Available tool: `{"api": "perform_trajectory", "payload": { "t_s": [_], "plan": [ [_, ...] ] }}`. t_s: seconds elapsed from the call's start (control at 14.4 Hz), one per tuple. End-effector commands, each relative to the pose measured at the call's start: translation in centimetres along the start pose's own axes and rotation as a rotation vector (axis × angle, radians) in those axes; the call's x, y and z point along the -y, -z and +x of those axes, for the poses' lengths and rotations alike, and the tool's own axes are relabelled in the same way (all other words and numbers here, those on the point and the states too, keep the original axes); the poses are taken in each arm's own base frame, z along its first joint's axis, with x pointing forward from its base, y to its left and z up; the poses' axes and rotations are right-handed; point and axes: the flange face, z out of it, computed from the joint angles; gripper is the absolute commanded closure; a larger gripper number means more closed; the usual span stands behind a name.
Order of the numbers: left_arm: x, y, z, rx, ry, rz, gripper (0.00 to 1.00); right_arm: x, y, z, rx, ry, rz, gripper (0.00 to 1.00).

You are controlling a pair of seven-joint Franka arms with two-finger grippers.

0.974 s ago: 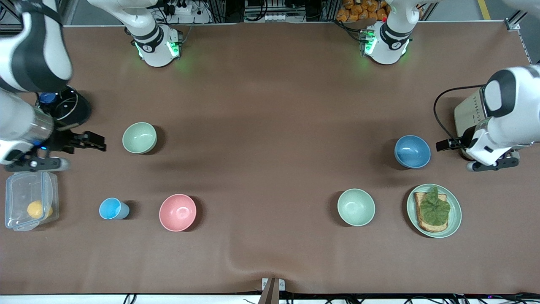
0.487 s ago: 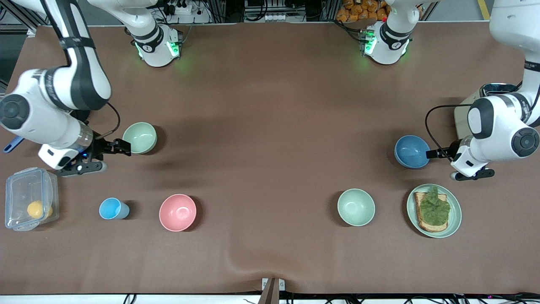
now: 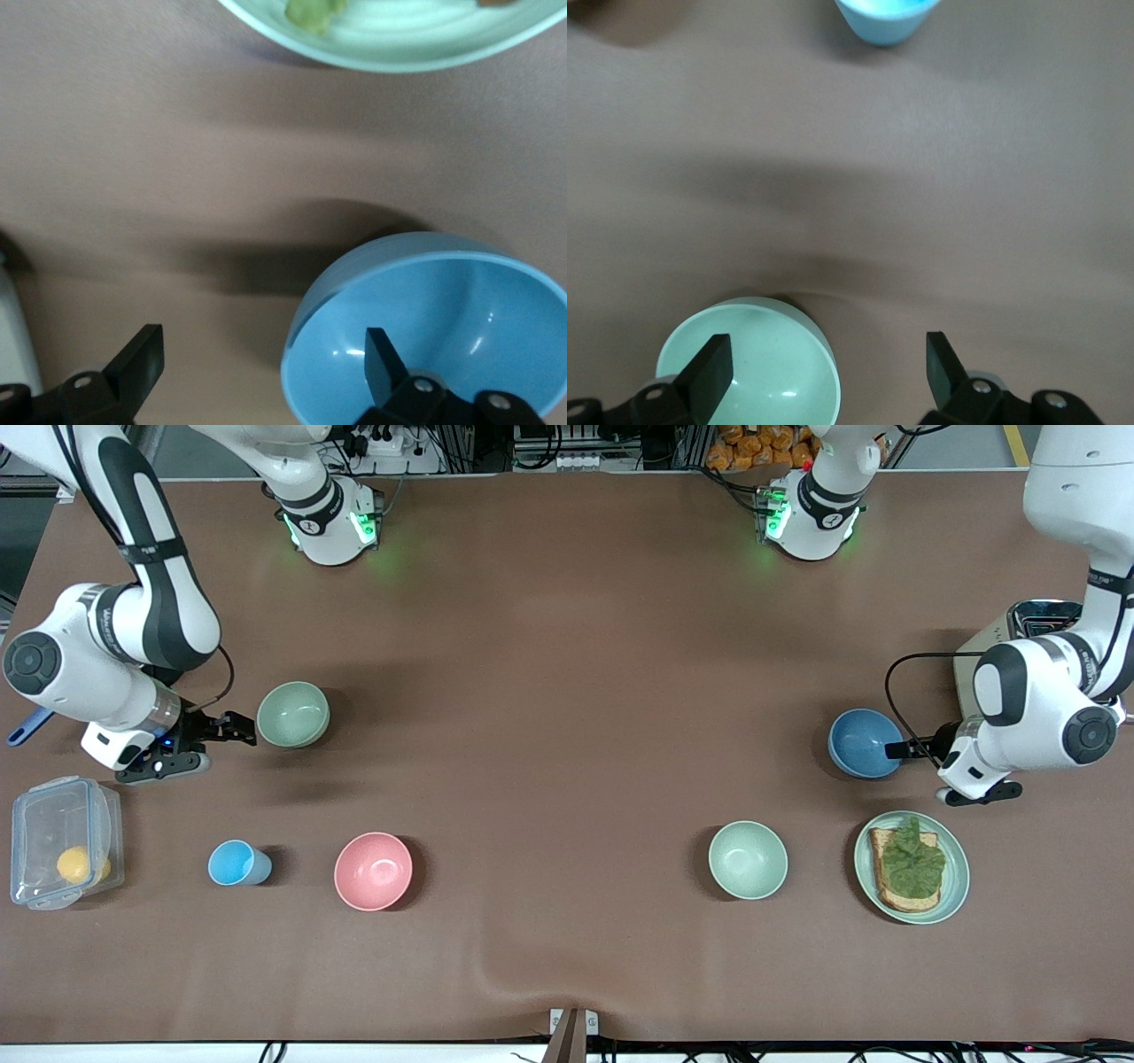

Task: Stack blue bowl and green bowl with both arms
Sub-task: 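Grasp the green bowl rim with the right gripper while the left grasps the blue bowl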

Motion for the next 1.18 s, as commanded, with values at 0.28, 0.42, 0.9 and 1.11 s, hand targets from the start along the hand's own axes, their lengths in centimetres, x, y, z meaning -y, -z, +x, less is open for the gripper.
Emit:
{"api": "perform_trajectory", "payload": {
  "t_s": [0.28, 0.42, 0.9, 1.11],
  "plan": [
    [-0.3, -1.0, 0.4, 0.01, -0.014, -0.024, 0.47, -2.8, -5.8, -2.1, 0.005, 0.043, 0.091, 0.28],
    [-0.3, -1.0, 0.4, 0.01, -0.014, -0.024, 0.56, -2.1, -6.2, -2.6, 0.02, 0.05, 0.097, 0.28],
    [-0.6, -0.7, 0.5, 0.006, -0.021, -0.023, 1.0, -1.5, -7.1, -3.9, 0.046, 0.09, 0.109, 0.61],
    [-0.3, -0.4, 0.5, 0.002, -0.02, -0.026, 1.0, -1.0, -7.0, -4.2, 0.062, 0.099, 0.12, 0.58]
  ]
}}
